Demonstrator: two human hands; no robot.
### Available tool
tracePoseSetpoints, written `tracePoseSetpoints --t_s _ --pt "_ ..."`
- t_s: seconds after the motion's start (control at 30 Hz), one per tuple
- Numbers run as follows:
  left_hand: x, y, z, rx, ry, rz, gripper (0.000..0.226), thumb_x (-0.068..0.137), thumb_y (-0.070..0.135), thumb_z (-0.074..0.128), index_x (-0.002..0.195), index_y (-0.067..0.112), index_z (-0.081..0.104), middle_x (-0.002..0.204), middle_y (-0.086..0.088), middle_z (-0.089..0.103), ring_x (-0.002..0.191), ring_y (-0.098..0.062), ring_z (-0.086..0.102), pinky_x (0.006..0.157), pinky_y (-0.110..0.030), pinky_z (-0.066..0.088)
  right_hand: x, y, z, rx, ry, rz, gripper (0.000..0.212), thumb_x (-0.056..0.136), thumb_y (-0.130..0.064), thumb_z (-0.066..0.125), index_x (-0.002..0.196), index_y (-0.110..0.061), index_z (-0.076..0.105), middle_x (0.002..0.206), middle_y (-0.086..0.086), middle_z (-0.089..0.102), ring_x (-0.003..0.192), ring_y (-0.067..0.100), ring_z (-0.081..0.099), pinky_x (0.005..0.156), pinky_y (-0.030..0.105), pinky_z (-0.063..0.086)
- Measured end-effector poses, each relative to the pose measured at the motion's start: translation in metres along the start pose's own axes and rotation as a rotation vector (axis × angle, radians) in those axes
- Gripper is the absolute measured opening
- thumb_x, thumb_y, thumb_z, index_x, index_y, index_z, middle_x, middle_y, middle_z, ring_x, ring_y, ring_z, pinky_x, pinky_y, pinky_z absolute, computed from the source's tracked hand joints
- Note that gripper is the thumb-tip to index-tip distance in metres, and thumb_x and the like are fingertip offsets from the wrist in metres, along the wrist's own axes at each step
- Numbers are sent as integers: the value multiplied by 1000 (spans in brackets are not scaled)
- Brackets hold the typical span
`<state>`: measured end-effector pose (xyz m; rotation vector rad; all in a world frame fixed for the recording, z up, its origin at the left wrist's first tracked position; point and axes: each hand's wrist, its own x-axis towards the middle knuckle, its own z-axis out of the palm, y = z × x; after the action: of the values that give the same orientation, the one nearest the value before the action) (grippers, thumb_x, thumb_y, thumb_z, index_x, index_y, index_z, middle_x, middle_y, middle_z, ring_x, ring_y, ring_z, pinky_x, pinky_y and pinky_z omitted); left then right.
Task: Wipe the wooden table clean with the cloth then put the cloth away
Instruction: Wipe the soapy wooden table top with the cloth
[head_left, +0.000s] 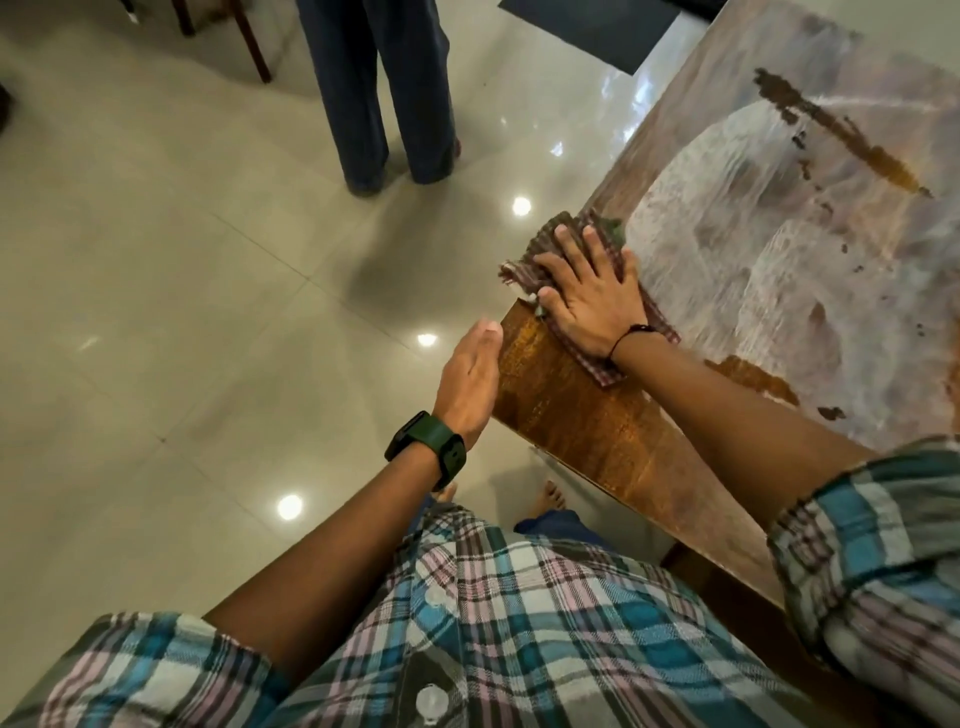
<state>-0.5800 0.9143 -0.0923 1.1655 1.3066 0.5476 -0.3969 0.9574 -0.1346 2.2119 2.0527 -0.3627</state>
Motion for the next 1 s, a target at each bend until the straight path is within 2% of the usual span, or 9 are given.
tracePoseSetpoints --t_s 0.1,0.23,0.33,0.4,0.5,0.63,0.73,0.83,1.0 --pt "8 2 0 17 6 40 60 94 53 28 143 18 30 151 -2 30 138 -14 27 115 -40 21 -39 -22 16 -63 21 -69 62 89 -55 1 149 -37 6 159 0 -5 145 27 -9 112 58 -8" --pt "23 8 4 63 -10 61 54 98 43 28 145 17 24 153 -2 23 140 -13 20 117 -36 16 -114 -38 45 -22 88 -270 54 96 -51 19 146 -33 24 156 2 21 144 32 16 109 61 11" --pt "28 13 10 107 -61 92 54 98 41 28 146 17 22 154 -1 21 141 -13 18 116 -33 15 -119 -28 47 4 93 -306 50 97 -52 18 144 -37 26 155 -1 25 144 28 19 107 60 16" --pt "29 13 14 136 -97 99 54 98 41 28 146 18 20 154 -2 19 141 -14 16 116 -33 13 -108 -26 42 30 103 -273 49 96 -51 18 144 -39 24 155 -1 25 143 28 19 108 60 16" --pt "32 9 18 160 -151 130 55 98 41 29 146 16 18 155 -4 16 142 -15 13 117 -41 13 -81 -18 33 28 85 -143 54 93 -50 20 146 -39 17 157 -2 19 144 28 15 111 61 13" --pt "31 1 22 278 -172 191 71 86 51 23 146 16 13 156 -3 8 143 -13 4 118 -36 3 -24 11 9 33 62 60 58 91 -57 8 147 -43 13 159 -6 3 146 22 -3 113 55 -2" --pt "31 -4 25 456 -174 219 73 85 51 18 147 15 8 157 -3 3 143 -14 -2 115 -32 -3 0 19 -1 70 28 138 51 99 -50 21 148 -41 10 160 -6 -3 146 21 -9 113 53 -7" --pt "34 -8 31 740 -159 277 63 96 44 22 147 12 4 157 -5 -2 143 -16 -6 114 -33 -6 -35 12 12 67 54 143 55 96 -52 12 149 -37 8 160 -2 -2 146 23 -8 113 51 -8" --pt "53 -9 41 1078 -140 401 57 98 29 24 146 12 -2 156 -6 -7 143 -19 -9 113 -36 -11 -163 20 47 14 124 117 54 98 -50 10 147 -31 22 156 3 20 144 27 12 112 51 9"
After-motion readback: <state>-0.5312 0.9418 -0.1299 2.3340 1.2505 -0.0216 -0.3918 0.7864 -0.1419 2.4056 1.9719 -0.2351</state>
